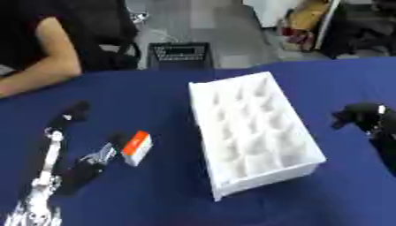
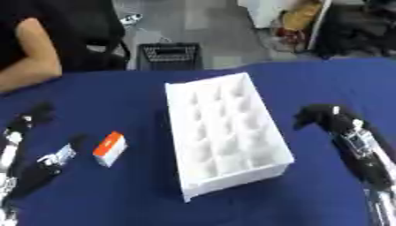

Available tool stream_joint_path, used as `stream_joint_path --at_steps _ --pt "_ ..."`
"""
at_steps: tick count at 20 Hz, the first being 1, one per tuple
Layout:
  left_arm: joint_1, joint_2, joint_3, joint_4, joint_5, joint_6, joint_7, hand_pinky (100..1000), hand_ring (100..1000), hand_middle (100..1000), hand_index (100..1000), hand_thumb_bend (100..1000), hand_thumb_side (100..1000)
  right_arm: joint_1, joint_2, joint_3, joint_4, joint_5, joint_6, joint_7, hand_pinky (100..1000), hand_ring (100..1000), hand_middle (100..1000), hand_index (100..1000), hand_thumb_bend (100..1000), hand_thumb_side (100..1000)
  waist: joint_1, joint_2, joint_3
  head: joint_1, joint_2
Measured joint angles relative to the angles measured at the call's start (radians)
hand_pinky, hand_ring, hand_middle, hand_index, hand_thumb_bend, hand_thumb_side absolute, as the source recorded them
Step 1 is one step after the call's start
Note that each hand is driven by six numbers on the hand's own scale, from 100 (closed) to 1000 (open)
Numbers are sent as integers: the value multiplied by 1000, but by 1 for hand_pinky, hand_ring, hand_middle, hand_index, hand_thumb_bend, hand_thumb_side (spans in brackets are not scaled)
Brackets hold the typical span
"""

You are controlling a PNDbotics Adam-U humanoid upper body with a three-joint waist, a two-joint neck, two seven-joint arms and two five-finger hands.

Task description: Pick up objects on the table and place them in the box.

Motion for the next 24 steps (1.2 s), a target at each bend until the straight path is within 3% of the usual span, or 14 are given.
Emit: stream_joint_path --at_steps 14,24 --pt "0 0 0 0 -3 0 -6 1000 851 845 863 690 581 0 0 0 0 0 -1 0 850 632 658 795 100 918 0 0 0 0 0" --pt "-1 2 -41 27 -123 23 -77 1000 849 840 858 679 649 0 0 0 0 0 -3 2 849 632 658 795 100 919 0 0 -5 0 -1"
